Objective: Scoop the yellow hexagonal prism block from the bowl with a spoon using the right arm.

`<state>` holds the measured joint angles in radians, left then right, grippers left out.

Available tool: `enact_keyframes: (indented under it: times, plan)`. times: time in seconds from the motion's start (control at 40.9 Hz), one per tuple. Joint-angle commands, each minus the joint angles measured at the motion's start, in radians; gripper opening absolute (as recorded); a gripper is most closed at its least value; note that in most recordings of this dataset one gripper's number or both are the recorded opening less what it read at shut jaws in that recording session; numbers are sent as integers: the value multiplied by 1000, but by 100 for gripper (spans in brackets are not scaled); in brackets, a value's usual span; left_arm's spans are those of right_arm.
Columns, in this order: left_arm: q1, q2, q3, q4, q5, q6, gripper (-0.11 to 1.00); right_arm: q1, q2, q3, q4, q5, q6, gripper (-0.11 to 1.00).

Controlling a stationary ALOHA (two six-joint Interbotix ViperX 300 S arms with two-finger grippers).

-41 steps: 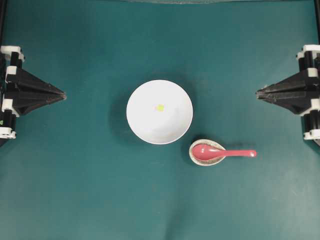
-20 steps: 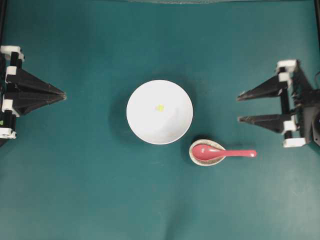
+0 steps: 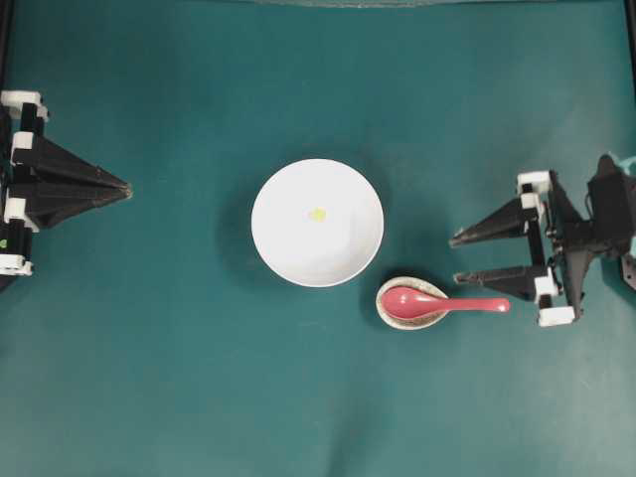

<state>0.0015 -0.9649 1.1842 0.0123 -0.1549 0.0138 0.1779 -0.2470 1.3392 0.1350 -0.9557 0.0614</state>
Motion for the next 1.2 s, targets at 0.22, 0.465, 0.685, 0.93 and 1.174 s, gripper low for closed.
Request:
enact_keyframes:
  times: [0.22,0.465,0.685,0.93,1.174]
  plan:
    - [0,6,-25,5,-5,0,10,132,222,8,138,-221,3,56]
    - [0,6,-25,6,-9,2,10,235,353,-3,253,-298,28,56]
    - [0,6,-25,6,-9,2,10,322,456,-18,337,-370,71,56]
    - [0,6,-25,6,-5,2,10,367,509,-31,399,-379,72,56]
    - [0,6,-25,6,-5,2,10,370,512,-29,407,-365,72,55]
